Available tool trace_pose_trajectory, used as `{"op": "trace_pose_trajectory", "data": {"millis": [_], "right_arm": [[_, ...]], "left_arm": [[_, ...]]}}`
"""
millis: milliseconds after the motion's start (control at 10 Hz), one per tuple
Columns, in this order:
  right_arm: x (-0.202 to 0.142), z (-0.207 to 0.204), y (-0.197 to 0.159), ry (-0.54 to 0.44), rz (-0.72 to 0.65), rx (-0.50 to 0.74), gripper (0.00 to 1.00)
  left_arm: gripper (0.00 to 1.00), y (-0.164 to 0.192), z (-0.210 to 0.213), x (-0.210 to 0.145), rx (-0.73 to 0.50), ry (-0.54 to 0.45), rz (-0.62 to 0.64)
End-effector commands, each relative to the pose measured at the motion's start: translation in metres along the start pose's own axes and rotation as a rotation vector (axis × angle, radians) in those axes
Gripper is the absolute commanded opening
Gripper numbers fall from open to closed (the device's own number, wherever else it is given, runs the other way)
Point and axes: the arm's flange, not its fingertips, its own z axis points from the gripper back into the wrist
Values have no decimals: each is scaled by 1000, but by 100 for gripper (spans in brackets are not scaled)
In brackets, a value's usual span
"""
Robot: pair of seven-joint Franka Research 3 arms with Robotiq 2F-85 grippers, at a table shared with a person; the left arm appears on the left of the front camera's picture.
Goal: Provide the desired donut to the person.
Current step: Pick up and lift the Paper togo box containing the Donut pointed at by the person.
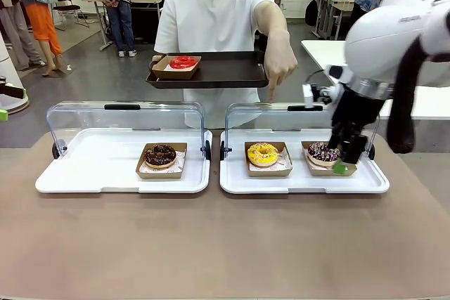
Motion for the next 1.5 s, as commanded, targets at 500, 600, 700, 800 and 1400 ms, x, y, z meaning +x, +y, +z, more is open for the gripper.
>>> {"op": "trace_pose_trajectory", "data": {"millis": [500,600,700,800,1400], "right_arm": [[96,-71,-65,-41,59,-5,100],[102,-76,-66,-34,68,-2,100],[103,-78,-65,-26,68,-1,100],[103,-75,-62,-12,31,-4,100],[107,-79,-59,-34,63,11,100]], "left_arm": [[100,0,1,0,6,-18,-5],[100,0,1,0,6,-18,-5],[100,0,1,0,6,-18,-5],[100,0,1,0,6,-18,-5],[100,0,1,0,6,-18,-5]]}}
